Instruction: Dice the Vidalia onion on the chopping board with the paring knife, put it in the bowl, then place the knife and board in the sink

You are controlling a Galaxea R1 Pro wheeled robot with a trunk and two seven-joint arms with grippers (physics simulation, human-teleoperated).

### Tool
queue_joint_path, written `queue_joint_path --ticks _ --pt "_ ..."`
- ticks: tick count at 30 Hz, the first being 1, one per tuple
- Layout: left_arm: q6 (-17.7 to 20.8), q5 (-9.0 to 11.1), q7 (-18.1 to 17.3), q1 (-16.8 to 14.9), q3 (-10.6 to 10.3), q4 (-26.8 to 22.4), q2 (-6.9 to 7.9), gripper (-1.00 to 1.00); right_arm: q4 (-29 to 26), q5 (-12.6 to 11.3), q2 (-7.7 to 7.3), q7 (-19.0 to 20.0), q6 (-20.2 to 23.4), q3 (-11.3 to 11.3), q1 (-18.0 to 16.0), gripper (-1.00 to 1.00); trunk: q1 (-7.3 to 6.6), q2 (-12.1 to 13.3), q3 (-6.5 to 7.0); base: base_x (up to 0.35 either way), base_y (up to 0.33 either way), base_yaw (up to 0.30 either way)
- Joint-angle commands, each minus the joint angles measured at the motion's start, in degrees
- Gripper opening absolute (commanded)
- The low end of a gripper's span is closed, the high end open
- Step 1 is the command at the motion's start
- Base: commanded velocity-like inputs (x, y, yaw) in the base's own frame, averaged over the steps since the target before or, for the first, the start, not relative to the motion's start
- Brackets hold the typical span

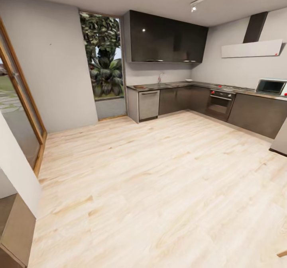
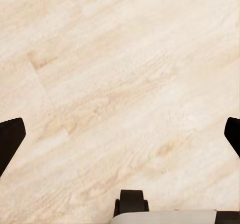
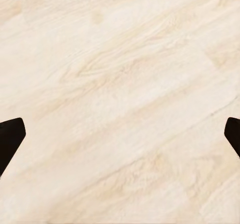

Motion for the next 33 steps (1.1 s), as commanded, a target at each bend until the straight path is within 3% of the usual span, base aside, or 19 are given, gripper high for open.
queue_joint_path --ticks 1,18,33 --pt "-0.1 0.0 0.0 0.0 0.0 -0.1 0.00 1.00 0.0 0.0 -0.04 0.0 -0.1 0.0 0.0 1.00 0.04 0.0 -0.04 0.317 0.002 0.000" --pt "-0.1 0.0 0.0 0.0 0.8 0.0 1.05 1.00 0.0 0.0 0.01 0.0 -0.1 -0.1 0.0 1.00 0.04 0.0 0.00 0.318 0.000 -0.009" --pt "-0.1 0.0 0.0 0.0 0.9 -0.3 1.19 1.00 0.0 0.0 0.08 0.0 -0.1 0.0 0.0 1.00 0.04 0.0 0.44 0.319 -0.090 -0.131"
